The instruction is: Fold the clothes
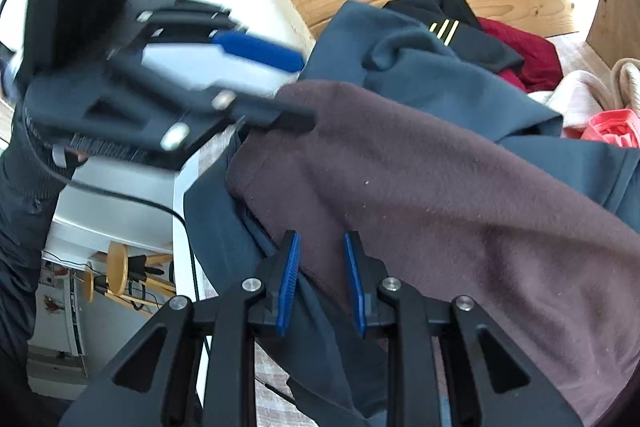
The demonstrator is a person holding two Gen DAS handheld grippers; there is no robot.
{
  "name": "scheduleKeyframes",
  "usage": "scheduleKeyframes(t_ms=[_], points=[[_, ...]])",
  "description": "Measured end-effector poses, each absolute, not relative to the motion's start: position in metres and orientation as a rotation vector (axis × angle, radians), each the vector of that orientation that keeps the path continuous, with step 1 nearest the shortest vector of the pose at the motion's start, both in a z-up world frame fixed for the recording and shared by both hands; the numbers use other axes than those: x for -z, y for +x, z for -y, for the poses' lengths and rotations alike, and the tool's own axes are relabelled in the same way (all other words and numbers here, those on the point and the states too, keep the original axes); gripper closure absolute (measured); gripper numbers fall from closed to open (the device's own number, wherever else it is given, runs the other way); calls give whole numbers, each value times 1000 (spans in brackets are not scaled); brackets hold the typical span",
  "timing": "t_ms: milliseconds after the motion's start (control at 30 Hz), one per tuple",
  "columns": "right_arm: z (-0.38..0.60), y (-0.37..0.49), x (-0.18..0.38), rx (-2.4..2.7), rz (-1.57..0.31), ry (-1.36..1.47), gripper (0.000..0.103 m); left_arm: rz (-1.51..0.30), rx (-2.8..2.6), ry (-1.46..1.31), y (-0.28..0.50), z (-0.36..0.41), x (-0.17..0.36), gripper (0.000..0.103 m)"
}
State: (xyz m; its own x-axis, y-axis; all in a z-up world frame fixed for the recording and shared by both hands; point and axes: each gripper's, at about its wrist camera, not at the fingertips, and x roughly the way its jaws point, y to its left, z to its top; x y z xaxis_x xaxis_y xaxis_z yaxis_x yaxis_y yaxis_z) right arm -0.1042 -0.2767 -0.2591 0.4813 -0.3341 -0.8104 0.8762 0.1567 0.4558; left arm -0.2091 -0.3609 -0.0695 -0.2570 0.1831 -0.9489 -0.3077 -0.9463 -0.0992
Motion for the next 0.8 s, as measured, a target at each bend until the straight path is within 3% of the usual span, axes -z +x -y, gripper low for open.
scheduleKeyframes(t_ms=[300, 600, 800], points=[[276, -115, 268, 934, -608, 1100, 80, -160, -2175, -1696, -220, 352, 88, 59], [282, -133, 265, 931, -579, 1128, 80, -256, -2221, -1649, -203, 342, 78, 93], [231, -166, 242, 971, -438, 1127, 80, -156, -2393, -1559, -188, 349, 42, 97]])
